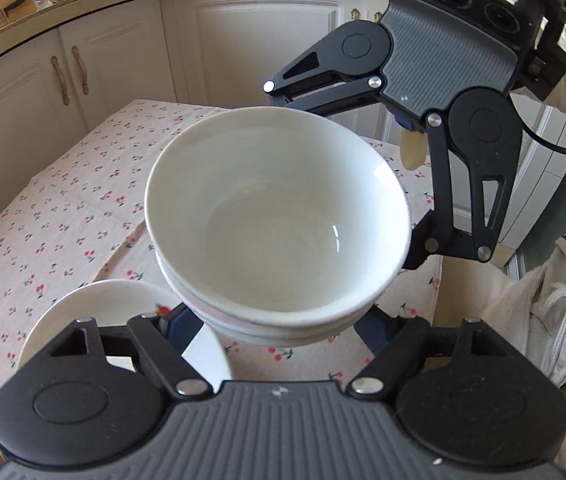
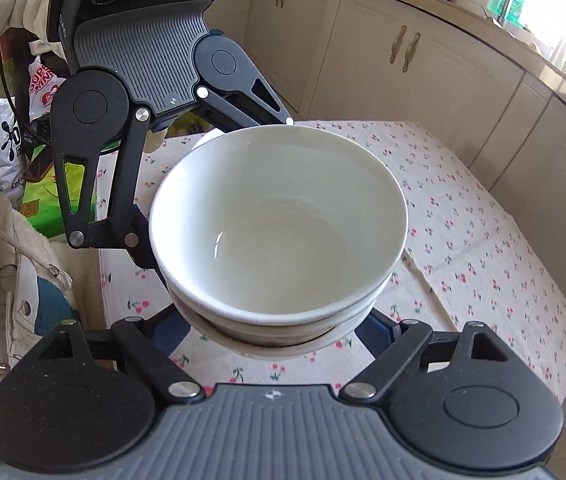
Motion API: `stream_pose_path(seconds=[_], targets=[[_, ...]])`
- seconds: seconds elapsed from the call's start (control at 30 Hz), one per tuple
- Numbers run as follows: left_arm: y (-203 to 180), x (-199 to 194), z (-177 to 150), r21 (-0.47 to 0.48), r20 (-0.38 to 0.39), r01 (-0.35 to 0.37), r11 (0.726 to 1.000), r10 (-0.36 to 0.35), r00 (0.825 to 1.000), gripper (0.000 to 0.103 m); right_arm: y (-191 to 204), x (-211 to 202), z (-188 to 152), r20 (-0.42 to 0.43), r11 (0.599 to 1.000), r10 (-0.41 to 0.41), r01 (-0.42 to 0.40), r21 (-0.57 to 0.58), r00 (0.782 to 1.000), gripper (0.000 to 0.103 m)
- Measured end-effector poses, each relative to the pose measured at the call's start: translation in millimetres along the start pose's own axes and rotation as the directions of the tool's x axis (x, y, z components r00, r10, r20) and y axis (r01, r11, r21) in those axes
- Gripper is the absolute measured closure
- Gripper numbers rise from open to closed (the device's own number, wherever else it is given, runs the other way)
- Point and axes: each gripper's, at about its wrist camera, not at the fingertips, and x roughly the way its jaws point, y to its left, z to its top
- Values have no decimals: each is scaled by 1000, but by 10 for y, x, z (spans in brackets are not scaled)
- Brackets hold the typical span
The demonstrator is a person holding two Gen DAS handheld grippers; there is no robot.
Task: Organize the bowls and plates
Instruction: 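Lift and carry the bowl stack over the plate stack with both tools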
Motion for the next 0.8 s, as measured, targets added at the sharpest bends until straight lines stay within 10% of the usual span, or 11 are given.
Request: stream_pose_path(seconds=[0.8], targets=[[799, -326, -602, -146, -28, -112, 983, 109, 994, 23, -221, 1018, 961, -27, 990, 92, -94, -106, 995, 13]])
